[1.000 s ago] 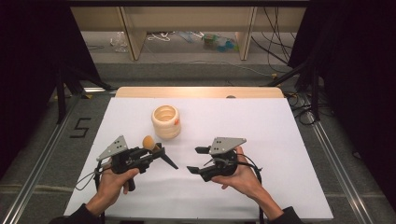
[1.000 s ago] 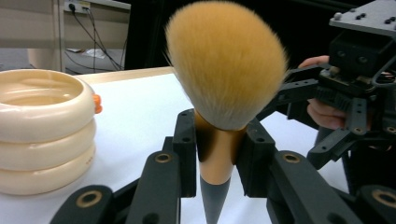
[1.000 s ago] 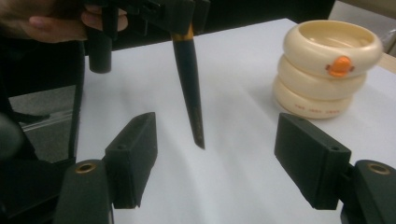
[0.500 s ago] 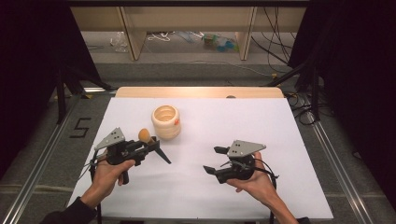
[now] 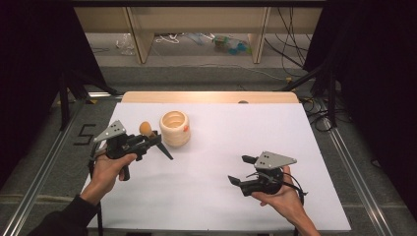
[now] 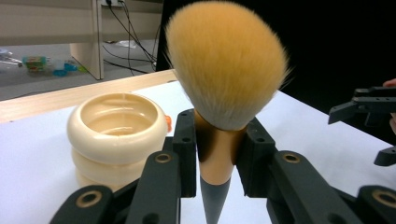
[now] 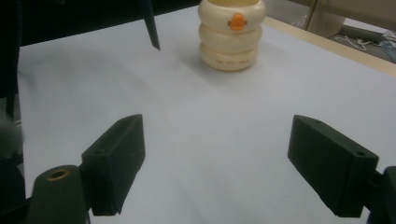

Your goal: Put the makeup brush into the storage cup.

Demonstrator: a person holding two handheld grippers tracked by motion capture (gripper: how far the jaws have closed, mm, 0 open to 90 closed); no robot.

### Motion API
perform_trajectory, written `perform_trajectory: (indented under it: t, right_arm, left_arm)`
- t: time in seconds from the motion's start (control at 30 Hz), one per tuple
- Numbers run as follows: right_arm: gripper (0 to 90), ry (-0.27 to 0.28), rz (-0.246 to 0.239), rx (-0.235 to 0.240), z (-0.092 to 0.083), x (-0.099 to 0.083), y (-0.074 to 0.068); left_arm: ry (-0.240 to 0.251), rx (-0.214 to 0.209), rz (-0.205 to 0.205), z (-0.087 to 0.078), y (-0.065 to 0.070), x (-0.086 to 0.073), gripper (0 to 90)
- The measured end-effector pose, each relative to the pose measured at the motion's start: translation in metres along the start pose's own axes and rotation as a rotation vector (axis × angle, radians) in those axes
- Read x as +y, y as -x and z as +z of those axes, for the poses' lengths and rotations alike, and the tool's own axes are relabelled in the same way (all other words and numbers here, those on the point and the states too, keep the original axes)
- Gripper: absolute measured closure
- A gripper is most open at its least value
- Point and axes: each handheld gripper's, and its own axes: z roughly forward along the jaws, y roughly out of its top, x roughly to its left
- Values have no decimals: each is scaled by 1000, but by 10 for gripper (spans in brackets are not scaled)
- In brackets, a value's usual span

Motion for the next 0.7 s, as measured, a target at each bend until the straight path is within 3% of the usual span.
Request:
perform_trajectory:
  t: [0.17,0.23,0.7]
  right_arm:
    - [192,9,17,-38,-8,-5,3]
    - [190,5,21,-46,-10,-7,3]
    - [174,3,7,-110,-21,-20,6]
  left_arm:
    - [1,22,-21,2,-4,7,718]
    - [1,20,-2,3,-7,11,718]
    - [10,40,-9,10,-16,31,718]
